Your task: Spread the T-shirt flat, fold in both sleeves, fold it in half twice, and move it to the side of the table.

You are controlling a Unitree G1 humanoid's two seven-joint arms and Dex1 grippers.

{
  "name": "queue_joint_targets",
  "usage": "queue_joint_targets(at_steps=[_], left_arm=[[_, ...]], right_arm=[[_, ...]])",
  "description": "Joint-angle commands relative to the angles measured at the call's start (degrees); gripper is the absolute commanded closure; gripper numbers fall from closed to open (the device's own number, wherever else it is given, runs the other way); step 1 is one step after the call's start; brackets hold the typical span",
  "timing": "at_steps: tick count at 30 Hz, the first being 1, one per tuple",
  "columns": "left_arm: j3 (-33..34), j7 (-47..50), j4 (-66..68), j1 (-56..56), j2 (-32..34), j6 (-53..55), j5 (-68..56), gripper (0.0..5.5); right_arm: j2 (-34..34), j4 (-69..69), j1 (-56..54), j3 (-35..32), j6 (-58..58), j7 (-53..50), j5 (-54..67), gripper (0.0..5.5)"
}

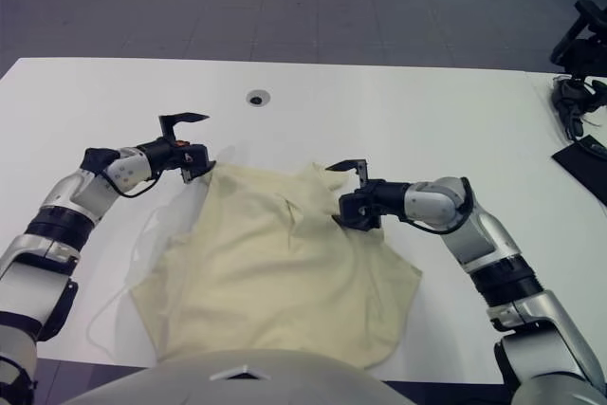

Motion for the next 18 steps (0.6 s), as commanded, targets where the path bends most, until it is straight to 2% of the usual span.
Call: queue_joint_targets(at_steps=[1,18], left_arm=[[-0.2,0.7,2.6,-1.3,-0.3,0.5,0.7,0.12],[0.0,1.4,3.6,0.3,0.3,0.4,0.0,0.12]], right_arm=[[-6.0,-2.2,6.0,0.1,2.1,5.8,1.1,0.1],[-10.5,-20.3,14.3,-3.6,10.1,16.1,19.4,0.1]])
